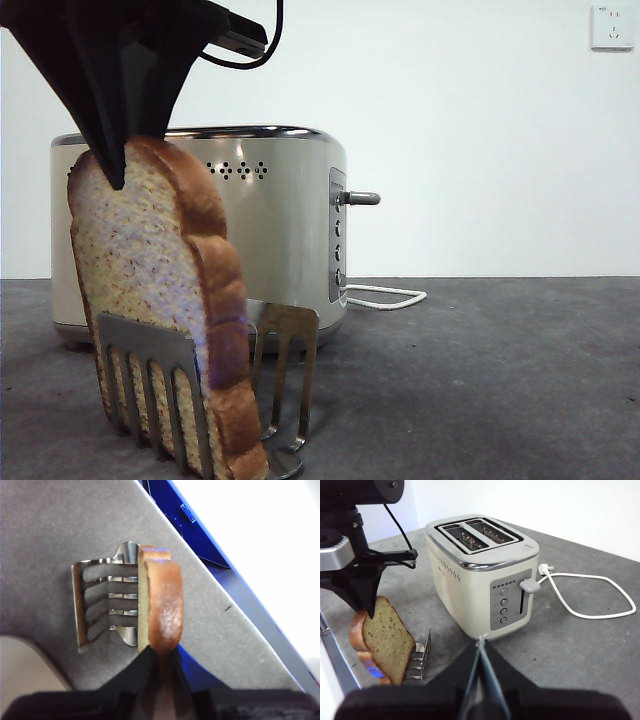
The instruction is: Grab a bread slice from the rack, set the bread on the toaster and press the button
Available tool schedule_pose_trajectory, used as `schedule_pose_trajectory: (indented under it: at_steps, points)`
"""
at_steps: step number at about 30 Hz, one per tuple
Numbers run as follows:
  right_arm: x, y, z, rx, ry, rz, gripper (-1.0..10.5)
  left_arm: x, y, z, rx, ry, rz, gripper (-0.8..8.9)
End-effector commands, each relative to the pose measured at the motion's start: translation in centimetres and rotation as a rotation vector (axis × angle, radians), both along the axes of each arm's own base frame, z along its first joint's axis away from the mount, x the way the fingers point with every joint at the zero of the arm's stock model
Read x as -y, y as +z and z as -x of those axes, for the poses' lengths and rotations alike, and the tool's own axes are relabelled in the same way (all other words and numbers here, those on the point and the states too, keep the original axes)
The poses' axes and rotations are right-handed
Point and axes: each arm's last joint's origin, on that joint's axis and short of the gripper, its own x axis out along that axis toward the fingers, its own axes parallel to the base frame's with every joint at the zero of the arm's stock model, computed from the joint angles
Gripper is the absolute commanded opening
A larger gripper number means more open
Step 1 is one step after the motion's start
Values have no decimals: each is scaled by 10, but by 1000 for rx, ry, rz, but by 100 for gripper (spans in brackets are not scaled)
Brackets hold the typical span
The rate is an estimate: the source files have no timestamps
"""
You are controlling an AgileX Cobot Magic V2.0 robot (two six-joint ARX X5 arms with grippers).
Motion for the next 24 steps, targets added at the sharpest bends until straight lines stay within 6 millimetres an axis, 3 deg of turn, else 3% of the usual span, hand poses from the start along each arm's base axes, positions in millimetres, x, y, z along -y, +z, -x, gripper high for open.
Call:
schedule_pose_trajectory:
  at_steps: [1, 12, 24]
  points:
    - [0, 2, 0, 15, 7, 3, -3, 1, -2, -1, 5, 6, -16, -8]
    - [0, 1, 1, 8, 4, 4, -3, -9, 14, 4, 94, 13, 19, -8]
    - [0, 0, 1, -3, 5, 5, -4, -40, 56, 26, 271, 44, 97, -9]
